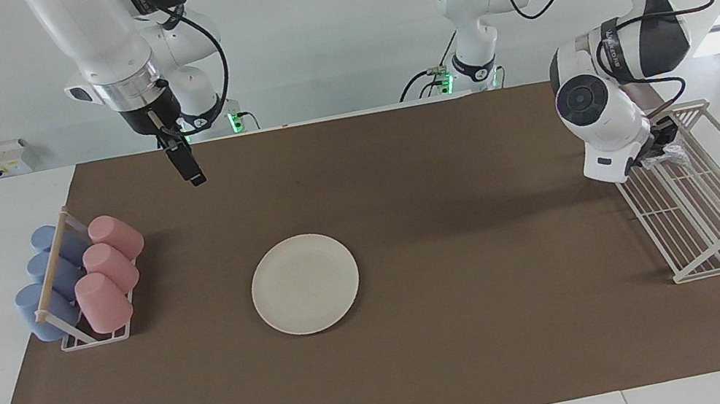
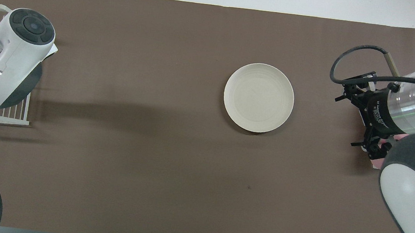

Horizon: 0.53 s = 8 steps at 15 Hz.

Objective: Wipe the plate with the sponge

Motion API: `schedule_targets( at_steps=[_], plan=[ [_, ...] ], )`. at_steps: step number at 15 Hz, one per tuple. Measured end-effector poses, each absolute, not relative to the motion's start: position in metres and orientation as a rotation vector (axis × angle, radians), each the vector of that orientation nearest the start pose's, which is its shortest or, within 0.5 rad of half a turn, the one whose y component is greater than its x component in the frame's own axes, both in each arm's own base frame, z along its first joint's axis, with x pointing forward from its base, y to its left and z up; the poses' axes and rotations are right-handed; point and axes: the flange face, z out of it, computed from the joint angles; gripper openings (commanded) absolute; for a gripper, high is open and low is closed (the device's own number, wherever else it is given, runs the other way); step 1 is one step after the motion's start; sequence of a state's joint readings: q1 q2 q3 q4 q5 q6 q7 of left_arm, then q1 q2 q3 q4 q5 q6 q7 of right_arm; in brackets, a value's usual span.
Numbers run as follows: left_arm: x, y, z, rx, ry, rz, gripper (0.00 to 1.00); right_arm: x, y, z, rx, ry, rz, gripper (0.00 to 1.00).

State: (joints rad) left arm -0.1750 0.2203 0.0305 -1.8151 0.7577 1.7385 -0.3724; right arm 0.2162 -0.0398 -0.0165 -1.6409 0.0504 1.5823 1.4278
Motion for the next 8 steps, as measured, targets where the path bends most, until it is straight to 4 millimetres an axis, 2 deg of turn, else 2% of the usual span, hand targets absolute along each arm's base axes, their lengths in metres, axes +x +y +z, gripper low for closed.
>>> schedule_targets(
  at_steps=[3,6,8],
  plan=[
    [0.597,-0.022,0.420,-2.362,0.020,0.110,0.00,0.524,0.128,0.617,-2.449,1.936,0.081,1.00],
    [0.597,-0.021,0.422,-2.362,0.017,0.106,0.00,0.517,0.162,0.620,-2.409,1.974,0.069,1.00],
    [0.602,-0.021,0.433,-2.366,0.001,0.081,0.00,0.514,0.175,0.628,-2.371,2.001,0.100,1.00]
  ],
)
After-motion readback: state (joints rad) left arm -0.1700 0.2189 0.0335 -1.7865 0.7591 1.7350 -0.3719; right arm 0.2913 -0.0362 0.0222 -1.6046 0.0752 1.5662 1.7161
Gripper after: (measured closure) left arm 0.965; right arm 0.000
